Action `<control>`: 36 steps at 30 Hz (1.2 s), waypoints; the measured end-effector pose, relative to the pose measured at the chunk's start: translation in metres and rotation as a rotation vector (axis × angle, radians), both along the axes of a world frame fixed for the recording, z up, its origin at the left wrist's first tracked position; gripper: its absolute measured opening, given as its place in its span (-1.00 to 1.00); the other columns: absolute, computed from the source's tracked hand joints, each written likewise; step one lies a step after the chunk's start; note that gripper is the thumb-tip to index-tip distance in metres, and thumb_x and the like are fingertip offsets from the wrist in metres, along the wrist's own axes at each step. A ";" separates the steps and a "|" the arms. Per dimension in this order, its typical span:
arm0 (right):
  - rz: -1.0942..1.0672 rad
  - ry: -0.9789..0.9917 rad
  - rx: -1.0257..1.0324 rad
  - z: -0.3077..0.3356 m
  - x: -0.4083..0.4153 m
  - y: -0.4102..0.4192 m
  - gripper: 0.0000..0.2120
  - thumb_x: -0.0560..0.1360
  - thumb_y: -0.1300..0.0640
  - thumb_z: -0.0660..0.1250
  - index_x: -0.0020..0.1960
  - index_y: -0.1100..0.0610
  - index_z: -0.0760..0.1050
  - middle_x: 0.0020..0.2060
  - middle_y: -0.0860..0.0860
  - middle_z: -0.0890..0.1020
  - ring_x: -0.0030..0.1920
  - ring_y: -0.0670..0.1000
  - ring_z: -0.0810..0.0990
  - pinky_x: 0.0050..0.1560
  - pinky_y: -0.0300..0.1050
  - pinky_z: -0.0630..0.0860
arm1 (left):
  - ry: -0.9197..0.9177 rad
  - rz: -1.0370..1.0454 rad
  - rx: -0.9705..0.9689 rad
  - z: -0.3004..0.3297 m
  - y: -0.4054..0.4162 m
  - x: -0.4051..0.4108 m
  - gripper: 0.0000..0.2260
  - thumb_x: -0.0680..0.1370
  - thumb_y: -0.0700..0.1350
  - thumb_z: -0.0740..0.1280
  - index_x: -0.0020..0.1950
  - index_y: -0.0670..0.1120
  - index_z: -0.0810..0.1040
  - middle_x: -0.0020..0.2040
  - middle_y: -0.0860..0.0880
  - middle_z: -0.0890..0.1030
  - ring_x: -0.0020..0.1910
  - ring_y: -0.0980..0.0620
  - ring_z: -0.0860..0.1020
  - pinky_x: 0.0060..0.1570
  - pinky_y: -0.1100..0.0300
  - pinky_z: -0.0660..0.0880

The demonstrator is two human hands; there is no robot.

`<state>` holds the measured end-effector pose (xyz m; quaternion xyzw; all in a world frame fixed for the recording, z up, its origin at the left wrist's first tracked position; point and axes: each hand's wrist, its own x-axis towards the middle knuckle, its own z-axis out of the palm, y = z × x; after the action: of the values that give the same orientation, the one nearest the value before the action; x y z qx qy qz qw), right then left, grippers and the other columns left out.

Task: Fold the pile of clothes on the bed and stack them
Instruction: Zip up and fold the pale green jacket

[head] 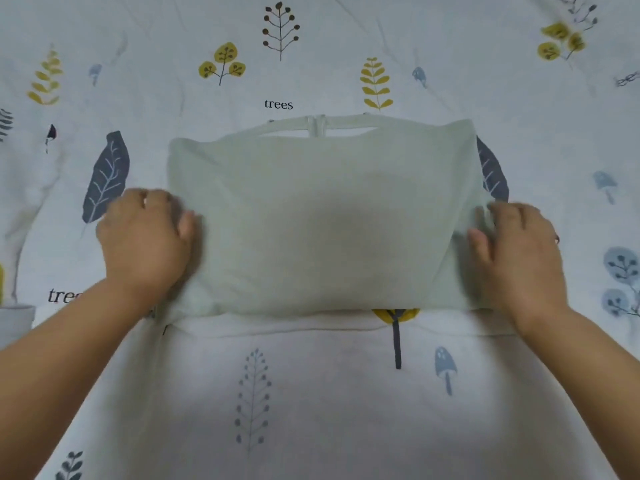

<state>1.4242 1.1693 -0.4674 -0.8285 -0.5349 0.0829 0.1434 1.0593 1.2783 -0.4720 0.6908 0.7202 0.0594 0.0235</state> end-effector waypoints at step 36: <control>-0.443 0.704 -0.140 0.042 -0.023 -0.116 -0.88 0.47 0.16 0.36 -0.24 0.14 0.56 -0.29 0.08 0.64 -0.24 0.12 0.58 -0.18 -0.01 0.46 | -0.708 0.398 -0.185 0.047 -0.135 -0.027 -0.84 0.46 -0.09 0.42 -0.06 -0.09 0.49 -0.21 0.02 0.56 -0.16 -0.13 0.55 -0.11 -0.15 0.54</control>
<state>1.4014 1.0529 -0.4250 -0.8524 -0.2551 0.3643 0.2750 1.0319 1.1434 -0.4255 0.4698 0.7895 0.2319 0.3196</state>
